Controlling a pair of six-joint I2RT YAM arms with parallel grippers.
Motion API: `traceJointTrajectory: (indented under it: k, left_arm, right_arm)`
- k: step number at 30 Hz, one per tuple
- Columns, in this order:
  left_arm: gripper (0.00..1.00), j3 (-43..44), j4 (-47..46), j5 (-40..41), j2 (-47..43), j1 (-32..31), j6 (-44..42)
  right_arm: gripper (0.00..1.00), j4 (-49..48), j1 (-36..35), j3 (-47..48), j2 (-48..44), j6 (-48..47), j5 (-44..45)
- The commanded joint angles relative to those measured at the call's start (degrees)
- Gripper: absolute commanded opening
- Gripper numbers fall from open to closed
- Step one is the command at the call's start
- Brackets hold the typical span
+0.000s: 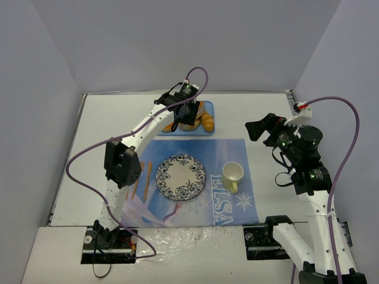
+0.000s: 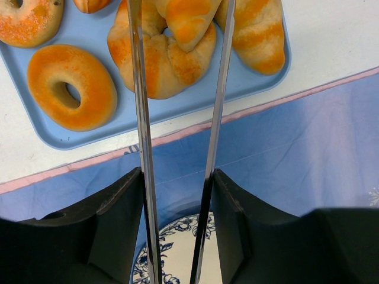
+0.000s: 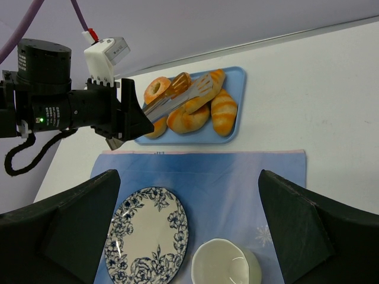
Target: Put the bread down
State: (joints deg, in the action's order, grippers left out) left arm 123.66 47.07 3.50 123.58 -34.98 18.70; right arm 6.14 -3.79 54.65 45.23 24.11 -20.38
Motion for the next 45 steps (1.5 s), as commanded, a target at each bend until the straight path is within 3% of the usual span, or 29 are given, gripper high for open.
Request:
traceJointTrajectory:
  k: [1,30,35,40,45]
  left_arm:
    - [0.43,1.39,-2.98,-0.95,-3.55,-0.79,-0.33]
    - [0.41,3.7,0.04,1.15,-2.11,-0.81,-1.1]
    - [0.3,3.7,0.13,1.24,-2.2,-0.79,-1.12]
    - [0.11,3.53,0.04,1.66,-3.22,-0.87,-1.2]
    - [0.02,2.92,-0.16,3.37,-5.62,-1.34,-1.84]
  right_arm:
    - [1.0,-3.06,-0.25,2.22,-0.58,-0.56,0.35]
    - [1.0,-2.98,-0.25,2.4,0.19,-0.56,0.24]
    - [1.0,-2.98,-0.25,2.39,0.2,-0.47,0.25]
    - [1.0,-2.98,-0.25,2.21,0.04,-0.47,0.25]
    - [1.0,-2.98,-0.25,2.04,0.09,-0.47,0.34]
